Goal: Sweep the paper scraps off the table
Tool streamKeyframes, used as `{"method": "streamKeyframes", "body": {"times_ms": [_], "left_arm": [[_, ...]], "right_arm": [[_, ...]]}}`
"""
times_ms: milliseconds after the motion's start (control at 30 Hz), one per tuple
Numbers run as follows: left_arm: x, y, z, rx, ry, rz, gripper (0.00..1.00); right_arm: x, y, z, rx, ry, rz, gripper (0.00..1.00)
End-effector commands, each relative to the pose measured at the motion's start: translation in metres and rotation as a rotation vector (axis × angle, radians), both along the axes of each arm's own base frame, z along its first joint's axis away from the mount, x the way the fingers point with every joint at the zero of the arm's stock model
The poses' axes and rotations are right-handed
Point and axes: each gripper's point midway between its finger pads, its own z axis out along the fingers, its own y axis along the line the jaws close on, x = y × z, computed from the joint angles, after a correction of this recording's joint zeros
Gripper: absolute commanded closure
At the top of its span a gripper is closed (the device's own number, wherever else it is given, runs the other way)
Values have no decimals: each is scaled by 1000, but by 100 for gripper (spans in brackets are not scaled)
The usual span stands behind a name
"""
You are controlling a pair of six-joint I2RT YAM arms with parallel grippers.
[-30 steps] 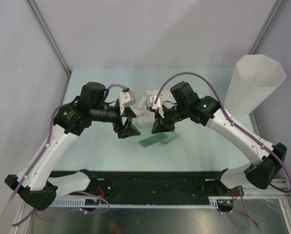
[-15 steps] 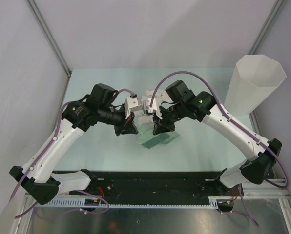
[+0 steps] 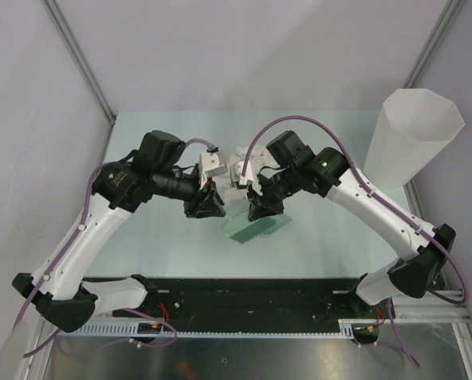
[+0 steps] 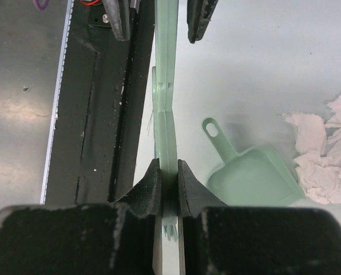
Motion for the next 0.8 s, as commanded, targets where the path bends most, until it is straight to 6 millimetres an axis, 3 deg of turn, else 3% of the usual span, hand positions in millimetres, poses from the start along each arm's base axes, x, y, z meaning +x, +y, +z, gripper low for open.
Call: {"method": "streamKeyframes", "body": {"times_ms": [0,167,233,333,400,500,533,567,600,633,667,700,733,767], "left_arm": [[-7,-4,17,-51,-22,-47,66],[-9,-4,11,-46,-2,-55,83],[-13,-3,5,-37,13,-70,74],[-16,-2,2,-36,9,-87,72],[-17,-2,3,-38,12,-88,77],[-16,-4,1,-37,29,-90,100],[-16,-3,1,-35,28,-86,100],[-16,-3,0,-32,29,-83,100],[-12,0,-1,-16,11,-53,100],[-6,2,-2,2,-2,-21,100],[3,6,-2,24,-24,27,100],[16,10,-3,50,-37,113,100],[40,25,-9,121,-85,247,100],[57,34,-11,145,-114,332,100]], "right_arm": [[-4,5,17,44,-18,30,100],[-5,6,22,59,-25,28,100],[-4,5,25,66,-38,22,100],[-6,4,30,80,-51,30,100],[-6,4,31,83,-53,31,100],[-5,4,30,77,-45,22,100],[-5,4,29,72,-29,-2,100],[1,6,34,90,-47,-34,93],[15,4,34,81,-83,-112,76],[32,11,38,125,-64,-247,41],[46,9,48,162,-89,-365,28],[79,-3,53,169,-138,-598,22],[98,-5,64,241,-145,-732,16],[110,-14,71,306,-21,-922,14]]}}
